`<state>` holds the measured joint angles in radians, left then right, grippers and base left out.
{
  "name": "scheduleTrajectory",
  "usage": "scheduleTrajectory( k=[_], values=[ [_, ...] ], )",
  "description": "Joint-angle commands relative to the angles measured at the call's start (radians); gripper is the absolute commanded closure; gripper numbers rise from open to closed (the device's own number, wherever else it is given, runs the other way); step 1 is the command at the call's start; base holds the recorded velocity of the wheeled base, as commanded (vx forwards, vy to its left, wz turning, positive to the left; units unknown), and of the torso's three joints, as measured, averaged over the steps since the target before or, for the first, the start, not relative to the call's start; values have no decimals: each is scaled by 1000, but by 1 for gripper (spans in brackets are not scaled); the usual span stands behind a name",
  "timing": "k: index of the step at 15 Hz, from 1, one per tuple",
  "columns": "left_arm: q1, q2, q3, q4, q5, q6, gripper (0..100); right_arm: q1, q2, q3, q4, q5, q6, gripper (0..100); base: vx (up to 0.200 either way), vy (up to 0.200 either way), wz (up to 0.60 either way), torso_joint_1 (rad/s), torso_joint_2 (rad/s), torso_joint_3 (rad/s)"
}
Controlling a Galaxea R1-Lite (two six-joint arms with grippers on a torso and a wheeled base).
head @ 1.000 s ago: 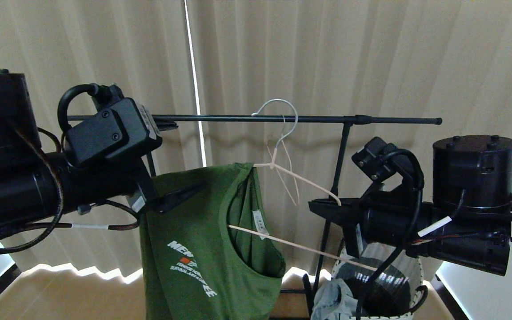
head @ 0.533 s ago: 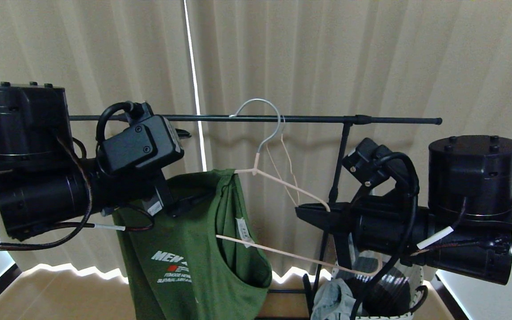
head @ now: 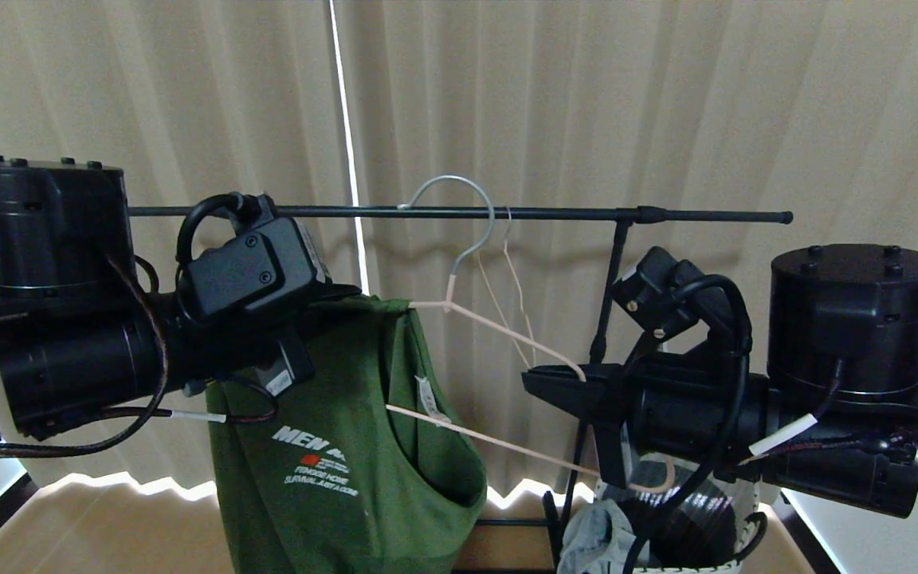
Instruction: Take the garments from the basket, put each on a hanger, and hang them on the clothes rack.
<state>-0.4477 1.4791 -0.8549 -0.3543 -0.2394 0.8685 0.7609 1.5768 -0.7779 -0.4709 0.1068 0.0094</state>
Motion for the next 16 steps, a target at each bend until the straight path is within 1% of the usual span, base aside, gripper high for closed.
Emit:
scheduleTrajectory(
  k=[1,3,4,8,10,11,12,14,15,16],
  values=[
    [1,0,4,0,2,-2,100,-2,0,2,0,-1,0,100,0,0,0,0,0,0],
    [12,1,11,-37,2,-46,100,-3,3,6,5,-6,-5,100,0,0,0,0,0,0],
    [23,3,16,-65,2,-75,100,-3,6,6,1,-7,-3,0,0,0,0,0,0,0],
    [80,-7,20,-69,26,-94,100,-12,5,0,0,-27,-2,0,0,0,0,0,0,0],
    [104,-22,22,-68,55,-126,100,-35,2,6,0,-52,-3,0,0,0,0,0,0,0],
    [112,-33,20,-65,97,-186,100,-48,0,9,0,-84,-2,0,0,0,0,0,0,0],
    [113,-36,22,-65,107,-197,100,-51,0,14,0,-87,-2,0,0,0,0,0,0,0],
    [113,-46,33,-63,203,-247,100,-75,0,51,-29,-95,-3,0,0,0,0,0,0,0],
    [112,-48,34,-63,262,-276,100,-87,3,94,-84,-95,-5,0,0,0,0,0,0,0],
    [112,-48,33,-65,279,-298,100,-92,5,112,-97,-96,-8,0,0,0,0,0,0,0]
  ],
)
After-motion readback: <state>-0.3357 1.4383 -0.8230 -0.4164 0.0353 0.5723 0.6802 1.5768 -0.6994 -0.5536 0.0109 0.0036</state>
